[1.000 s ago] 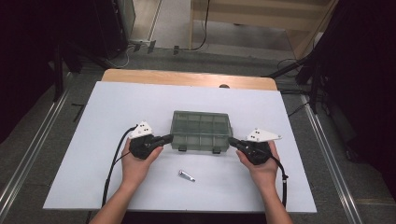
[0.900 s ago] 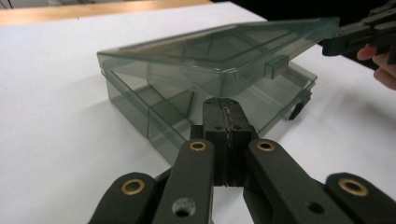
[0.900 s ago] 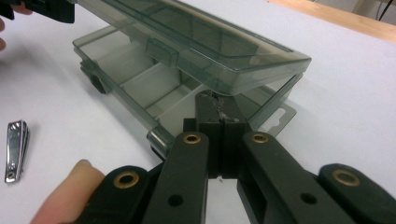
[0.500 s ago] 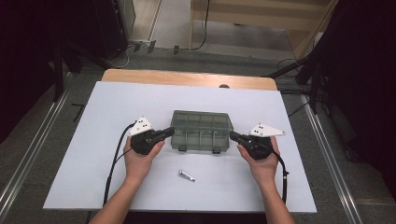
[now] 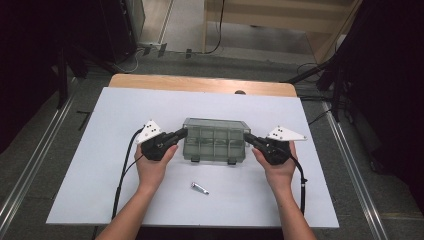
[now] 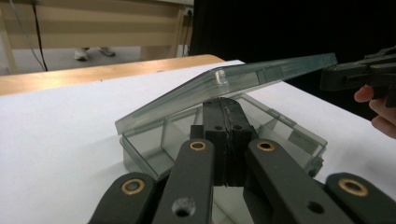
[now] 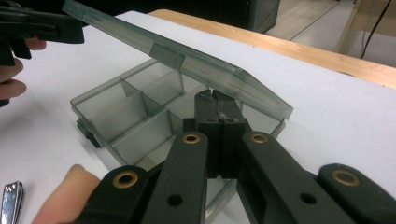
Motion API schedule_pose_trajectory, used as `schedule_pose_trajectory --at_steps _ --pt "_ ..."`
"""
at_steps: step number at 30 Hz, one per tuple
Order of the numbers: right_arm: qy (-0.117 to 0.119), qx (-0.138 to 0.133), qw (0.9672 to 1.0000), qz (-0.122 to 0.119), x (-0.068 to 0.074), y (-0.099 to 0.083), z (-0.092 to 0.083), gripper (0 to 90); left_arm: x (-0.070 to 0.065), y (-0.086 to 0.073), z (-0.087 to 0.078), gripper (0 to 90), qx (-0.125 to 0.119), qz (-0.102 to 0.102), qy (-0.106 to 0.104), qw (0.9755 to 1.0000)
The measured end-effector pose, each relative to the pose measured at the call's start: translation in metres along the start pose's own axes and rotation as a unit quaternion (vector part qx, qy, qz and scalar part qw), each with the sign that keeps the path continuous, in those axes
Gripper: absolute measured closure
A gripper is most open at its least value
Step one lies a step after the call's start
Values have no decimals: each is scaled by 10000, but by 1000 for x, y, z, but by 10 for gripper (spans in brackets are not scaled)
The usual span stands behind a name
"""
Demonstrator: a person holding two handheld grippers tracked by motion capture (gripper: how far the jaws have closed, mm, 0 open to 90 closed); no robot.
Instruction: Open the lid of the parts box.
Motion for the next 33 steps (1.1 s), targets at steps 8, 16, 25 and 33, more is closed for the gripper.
schedule_pose_trajectory --at_steps 8,16,25,33 --pt "-69 -167 9998 -34 -4 14 3 900 -2 13 5 899 -159 86 13 9998" --pt "-117 -266 9996 50 -7 15 5 900 -2 20 10 899 -245 86 13 9997" --pt "-302 -441 9983 229 -15 17 5 900 0 27 13 898 -337 65 65 9994" --pt "-489 -588 9963 394 -22 20 9 900 5 32 16 898 -405 42 109 9991"
Point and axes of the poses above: each handheld gripper's, and its own axes: z roughly forward along the jaws, y roughly out of its top, x roughly to its left, the point moved 8 cm from there along z, roughly forward along the jaws, and after that the axes turned 13 degrees about -z, right-handed, at the moved point
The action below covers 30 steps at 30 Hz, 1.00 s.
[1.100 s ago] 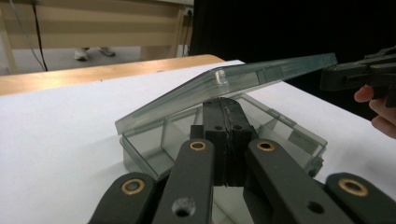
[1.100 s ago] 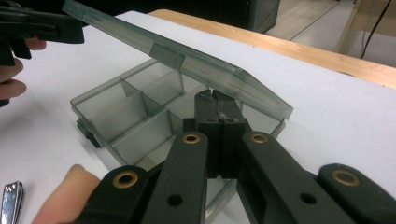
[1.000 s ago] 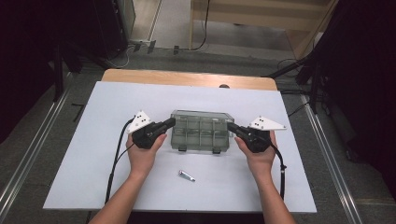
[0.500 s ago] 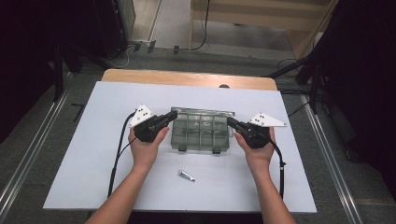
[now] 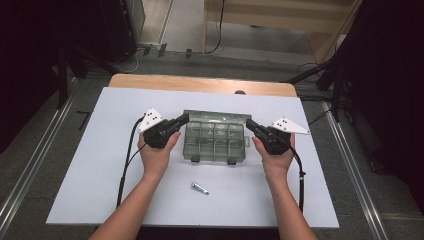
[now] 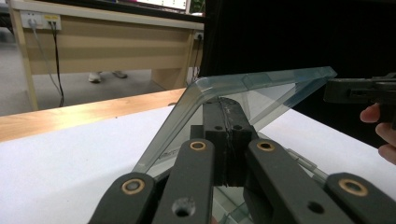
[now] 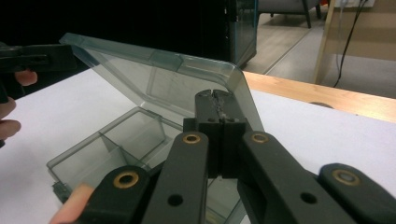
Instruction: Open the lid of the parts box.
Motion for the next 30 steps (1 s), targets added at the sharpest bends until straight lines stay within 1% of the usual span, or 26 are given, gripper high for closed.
schedule_pose_trajectory --at_steps 3,5,10,13,15,16,17,18,19,21,23,24,28,29,30 --pt "-93 2 10000 -17 -2 1 2 900 1 1 1 898 -7 -9 24 10000" --pt "-151 -9 9999 12 -3 2 4 900 2 3 2 898 -2 18 46 10000" --pt "-356 -20 9994 -17 -6 5 8 900 4 4 4 897 -21 22 139 9999" --pt "-433 -21 9990 -62 -6 6 10 900 6 2 4 896 89 75 196 9997" --pt "-434 -26 9990 -45 -6 6 11 900 6 1 3 893 129 100 195 9997" --pt "-435 -32 9990 -38 -6 6 11 900 6 -1 2 889 183 187 222 9994" --pt "-436 -34 9990 -38 -6 6 11 900 6 -2 1 863 202 207 233 9993" --pt "-441 -31 9990 -40 -6 6 11 900 6 -3 0 822 218 236 269 9991" --pt "-446 -26 9990 -36 -6 6 11 900 7 -3 -1 806 215 250 305 9990" --pt "-459 -29 9989 -29 -6 7 11 900 10 -5 -4 730 169 195 354 9990" --pt "-476 -24 9989 -22 -6 7 11 900 14 -7 -5 600 155 211 450 9986" --pt "-484 -18 9988 -20 -7 7 11 900 16 -8 -5 534 150 172 450 9987" --pt "-494 -16 9988 -40 -7 8 12 900 25 -8 -1 216 197 19 572 9982" --pt "-498 -10 9988 -44 -8 8 12 900 27 -10 2 124 273 -36 562 9980" --pt "-502 -5 9987 -27 -7 8 12 900 28 -12 4 71 385 -25 446 9983"
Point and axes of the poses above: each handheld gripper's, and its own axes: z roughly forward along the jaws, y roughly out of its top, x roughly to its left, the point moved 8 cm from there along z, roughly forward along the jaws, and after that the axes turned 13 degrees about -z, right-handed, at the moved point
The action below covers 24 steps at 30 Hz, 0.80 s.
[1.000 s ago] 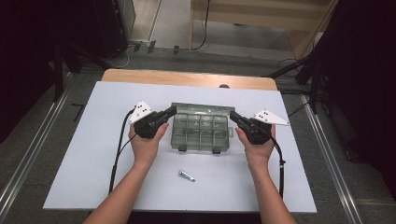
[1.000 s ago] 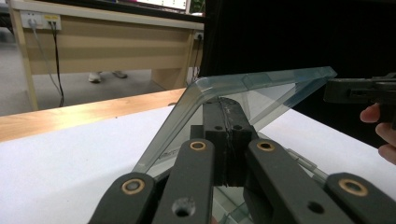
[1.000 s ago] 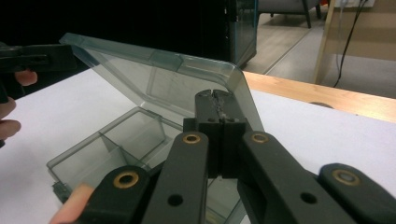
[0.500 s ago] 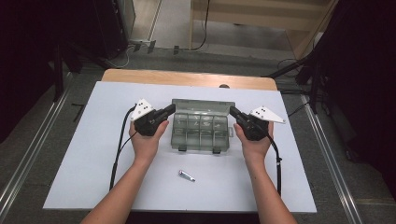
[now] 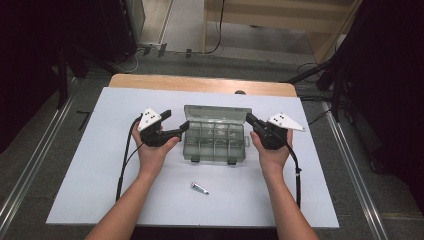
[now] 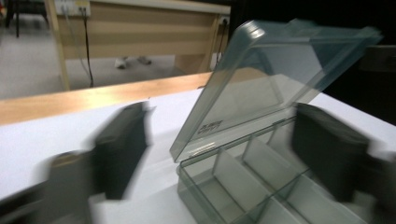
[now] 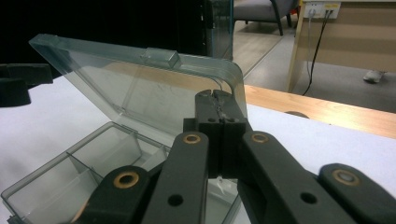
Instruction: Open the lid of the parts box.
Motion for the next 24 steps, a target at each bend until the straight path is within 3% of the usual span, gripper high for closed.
schedule_pose_trajectory --at_steps 1,4,6,10,16,20,24 --pt "-3 5 10000 -13 0 1 0 900 1 -1 3 9 62 30 -23 10000" --pt "-7 -9 10000 -20 0 2 0 900 1 -2 8 0 138 -11 -84 9999" --pt "-14 -6 10000 -34 -1 3 1 900 5 -1 16 0 227 -164 -64 9996" --pt "-26 8 10000 -36 -1 3 3 900 9 4 21 231 110 -128 207 9996" --pt "-51 23 10000 -37 -3 4 5 900 11 6 23 556 44 -57 201 9998" --pt "-57 50 10000 -36 -4 4 5 900 9 6 25 659 62 -27 138 9999" --pt "-71 58 9999 -49 -4 4 6 900 8 6 27 758 65 18 235 9997"
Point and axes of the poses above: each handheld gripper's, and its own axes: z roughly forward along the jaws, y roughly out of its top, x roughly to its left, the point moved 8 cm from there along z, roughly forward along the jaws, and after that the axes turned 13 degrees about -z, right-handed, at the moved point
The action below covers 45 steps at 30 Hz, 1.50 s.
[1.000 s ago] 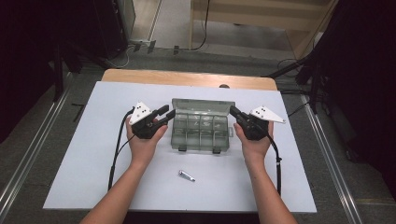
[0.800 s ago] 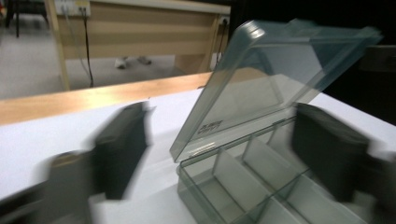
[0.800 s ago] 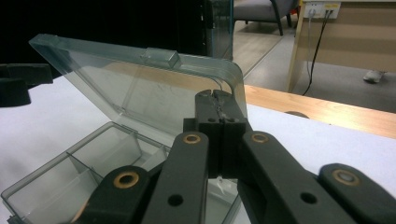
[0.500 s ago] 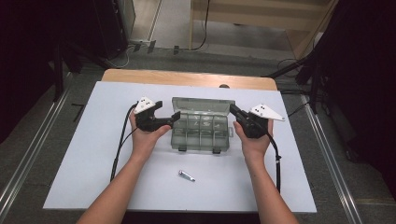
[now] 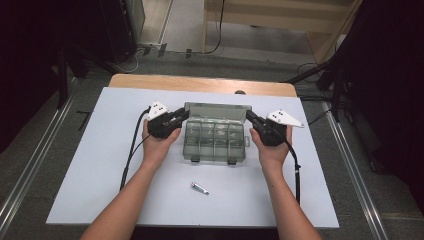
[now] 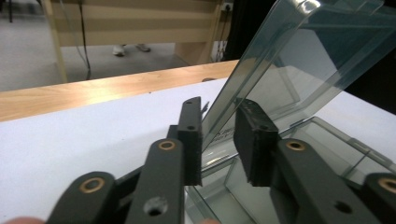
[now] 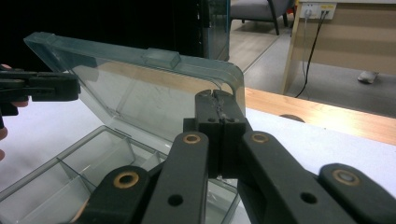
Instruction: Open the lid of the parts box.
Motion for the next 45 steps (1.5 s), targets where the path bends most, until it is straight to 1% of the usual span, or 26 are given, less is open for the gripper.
schedule_pose_trajectory --at_steps 3,4,6,7,8,11,13,14,17,19,20,23,25,26,27,30,35,36,37,38,39,40,42,45 --pt "-15 5 10000 0 -1 0 0 900 -1 0 0 775 -13 0 23 10000" --pt "-18 10 10000 20 -1 -1 1 900 0 1 0 786 -22 -13 80 10000" --pt "-21 14 10000 20 -2 -1 1 900 0 1 0 795 -36 3 83 10000" --pt "-27 21 10000 13 -2 -1 1 900 -1 2 -1 800 -72 35 130 9999" --pt "-25 19 10000 19 -2 -2 1 900 -1 2 0 802 -74 19 143 9999" --pt "-1 18 10000 11 -2 -2 0 900 -1 2 0 803 -73 1 149 9999" --pt "58 -10 10000 35 -1 -2 -2 900 0 2 0 803 -71 -10 145 9999" --pt "107 -51 9999 55 0 -2 -4 825 0 2 0 803 -74 -12 147 9999" --pt "279 -133 9995 89 1 -3 -11 658 -1 2 0 803 -87 -18 152 9998" --pt "294 -190 9994 33 -1 -4 -16 567 -1 2 0 803 -97 -19 153 9998" --pt "285 -189 9994 29 -2 -5 -18 502 -1 2 0 803 -95 -21 155 9998" --pt "270 -209 9993 140 -9 -8 -20 330 -1 2 0 804 -92 -29 151 9998" --pt "135 -166 9995 220 -13 -10 -19 134 -1 3 0 804 -97 -38 151 9998" --pt "69 -122 9996 244 -15 -11 -18 72 -1 3 0 804 -101 -40 150 9998" --pt "52 -116 9996 249 -16 -12 -17 0 -1 3 0 804 -106 -41 150 9998" --pt "-6 -63 9996 277 -17 -15 -13 0 0 3 0 805 -112 -56 142 9998" --pt "7 35 9993 366 -18 -22 -5 0 0 3 0 806 -123 -58 132 9998" --pt "1 47 9993 362 -18 -23 -3 16 0 3 0 806 -127 -64 134 9998" --pt "-7 52 9993 358 -17 -24 -1 54 0 3 1 806 -133 -75 132 9998" --pt "-48 69 9994 345 -17 -26 1 116 0 4 0 807 -126 -77 131 9998" --pt "-100 73 9993 350 -17 -26 3 159 -1 4 0 807 -129 -81 133 9998" --pt "-58 71 9993 364 -16 -27 5 182 0 4 0 807 -133 -85 145 9998" --pt "-59 71 9994 337 -15 -29 9 268 0 4 1 811 -144 -92 147 9997" --pt "-190 84 9992 330 -15 -31 13 373 0 4 1 814 -147 -88 147 9997"
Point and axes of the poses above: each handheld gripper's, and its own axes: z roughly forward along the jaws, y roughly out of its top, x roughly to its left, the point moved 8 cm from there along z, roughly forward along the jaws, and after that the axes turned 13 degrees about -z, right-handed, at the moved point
